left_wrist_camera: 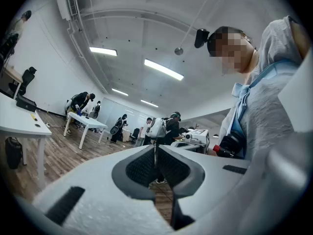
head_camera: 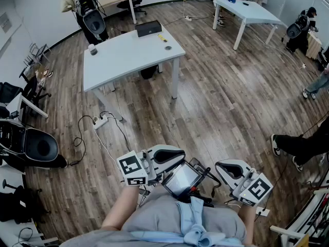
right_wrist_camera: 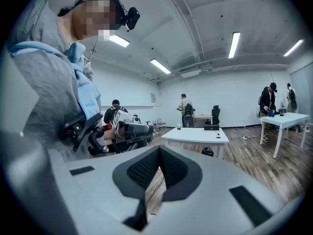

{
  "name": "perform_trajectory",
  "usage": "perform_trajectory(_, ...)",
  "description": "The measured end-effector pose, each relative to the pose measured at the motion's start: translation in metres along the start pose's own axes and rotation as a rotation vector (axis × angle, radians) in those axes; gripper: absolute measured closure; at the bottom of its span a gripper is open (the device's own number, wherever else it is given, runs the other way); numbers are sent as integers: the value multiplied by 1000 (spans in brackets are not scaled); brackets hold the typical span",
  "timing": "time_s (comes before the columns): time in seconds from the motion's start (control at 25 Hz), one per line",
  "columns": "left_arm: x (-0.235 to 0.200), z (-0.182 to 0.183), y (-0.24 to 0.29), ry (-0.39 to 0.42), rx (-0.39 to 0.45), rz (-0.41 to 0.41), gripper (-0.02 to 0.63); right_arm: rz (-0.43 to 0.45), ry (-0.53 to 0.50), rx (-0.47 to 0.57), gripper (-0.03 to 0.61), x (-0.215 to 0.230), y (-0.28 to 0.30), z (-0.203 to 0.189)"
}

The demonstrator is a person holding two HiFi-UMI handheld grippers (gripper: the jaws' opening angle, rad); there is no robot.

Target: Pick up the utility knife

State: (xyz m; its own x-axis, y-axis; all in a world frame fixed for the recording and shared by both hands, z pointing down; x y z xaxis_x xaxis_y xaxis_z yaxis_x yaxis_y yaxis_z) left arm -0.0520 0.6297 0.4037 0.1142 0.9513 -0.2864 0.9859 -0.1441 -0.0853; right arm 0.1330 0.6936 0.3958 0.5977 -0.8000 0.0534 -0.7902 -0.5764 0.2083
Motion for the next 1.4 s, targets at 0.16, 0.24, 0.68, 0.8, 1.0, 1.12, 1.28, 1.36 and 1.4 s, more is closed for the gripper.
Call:
perform_trajectory(0.16,4,-5,5,5,-2,-4,595,-8,-4,11,551,-1,-8,-3)
perform_trajectory(0.24,3,-2,7,10,-1,-7,595,-8,-6,14,551,0,-8,0)
perform_trajectory(0.68,-4,6,-10,10,6,-5,595,-3,20,46,551,-6,5,10)
perform_trajectory(0.8,-8,7,-19,9,6,0,595,5,26,47,549,-7,16,10)
perform_trajectory(1.0,-19,11,-35,7,12,16,595,18,17,25,549,-7,39,12)
perform_trajectory(1.12,-31,19,-48,4,15,32,595,36,15,20,549,-3,58,19)
perform_trajectory(1.28,-51,29,-72,8,18,57,595,61,3,17,549,2,91,28)
perform_trajectory(1.36,-64,33,-86,13,20,69,595,73,-6,18,549,4,111,31)
perform_trajectory(1.4,-71,35,-93,16,22,76,595,79,-11,17,548,6,123,33)
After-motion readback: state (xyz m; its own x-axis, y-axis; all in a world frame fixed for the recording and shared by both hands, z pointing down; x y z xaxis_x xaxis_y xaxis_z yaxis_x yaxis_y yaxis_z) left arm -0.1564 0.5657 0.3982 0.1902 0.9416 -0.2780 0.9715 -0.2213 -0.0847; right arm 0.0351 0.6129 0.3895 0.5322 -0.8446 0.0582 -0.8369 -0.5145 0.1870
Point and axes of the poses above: the fingertips, and each gripper's own axes: y forward along the fingers, x to its right, z out of its top, the point moved 5 cm from there along -y, backward along the fingers
